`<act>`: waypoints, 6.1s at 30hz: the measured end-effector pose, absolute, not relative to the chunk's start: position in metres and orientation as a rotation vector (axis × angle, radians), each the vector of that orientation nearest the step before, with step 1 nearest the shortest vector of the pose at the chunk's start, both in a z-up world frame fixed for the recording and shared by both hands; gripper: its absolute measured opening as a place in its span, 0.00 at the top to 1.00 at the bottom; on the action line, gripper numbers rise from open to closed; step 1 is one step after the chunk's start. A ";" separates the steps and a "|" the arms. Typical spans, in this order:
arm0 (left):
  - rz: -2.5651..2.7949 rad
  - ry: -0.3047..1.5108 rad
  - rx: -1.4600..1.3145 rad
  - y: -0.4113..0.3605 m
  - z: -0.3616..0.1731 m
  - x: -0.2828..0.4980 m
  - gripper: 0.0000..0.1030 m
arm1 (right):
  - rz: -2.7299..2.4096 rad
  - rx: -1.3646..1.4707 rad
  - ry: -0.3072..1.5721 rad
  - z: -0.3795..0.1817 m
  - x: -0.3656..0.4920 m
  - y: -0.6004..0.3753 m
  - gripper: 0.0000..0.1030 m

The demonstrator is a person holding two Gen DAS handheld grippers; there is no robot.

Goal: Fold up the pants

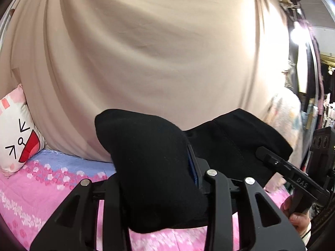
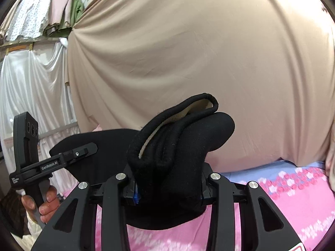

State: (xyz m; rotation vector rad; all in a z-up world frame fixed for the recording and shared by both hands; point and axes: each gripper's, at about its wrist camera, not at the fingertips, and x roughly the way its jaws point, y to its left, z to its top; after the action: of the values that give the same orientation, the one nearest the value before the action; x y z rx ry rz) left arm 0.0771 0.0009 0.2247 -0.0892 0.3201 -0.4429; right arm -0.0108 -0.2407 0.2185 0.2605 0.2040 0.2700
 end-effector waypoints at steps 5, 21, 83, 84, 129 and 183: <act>-0.410 0.312 -0.067 -0.010 0.204 0.143 0.67 | 0.246 0.267 0.205 0.204 0.053 -0.245 0.65; -0.366 0.598 -0.048 -0.037 0.000 0.326 0.66 | 0.133 0.395 0.485 -0.005 0.208 -0.289 0.63; -0.019 0.837 0.146 -0.010 -0.006 0.076 0.06 | -0.096 0.180 0.732 0.001 -0.045 -0.203 0.56; -0.012 0.849 0.136 -0.007 -0.008 0.071 0.06 | -0.100 0.175 0.739 -0.002 -0.049 -0.202 0.56; -0.027 0.841 0.125 -0.015 -0.038 0.044 0.04 | -0.232 0.161 0.765 -0.040 -0.060 -0.182 0.18; -0.056 0.849 0.109 -0.010 -0.042 0.048 0.04 | -0.212 0.145 0.776 -0.039 -0.061 -0.172 0.18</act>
State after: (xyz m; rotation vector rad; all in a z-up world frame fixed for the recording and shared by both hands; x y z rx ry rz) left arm 0.0479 -0.0097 -0.0425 0.1086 0.8485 -0.0561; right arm -0.0606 -0.1721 -0.0391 0.1450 0.7757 -0.2125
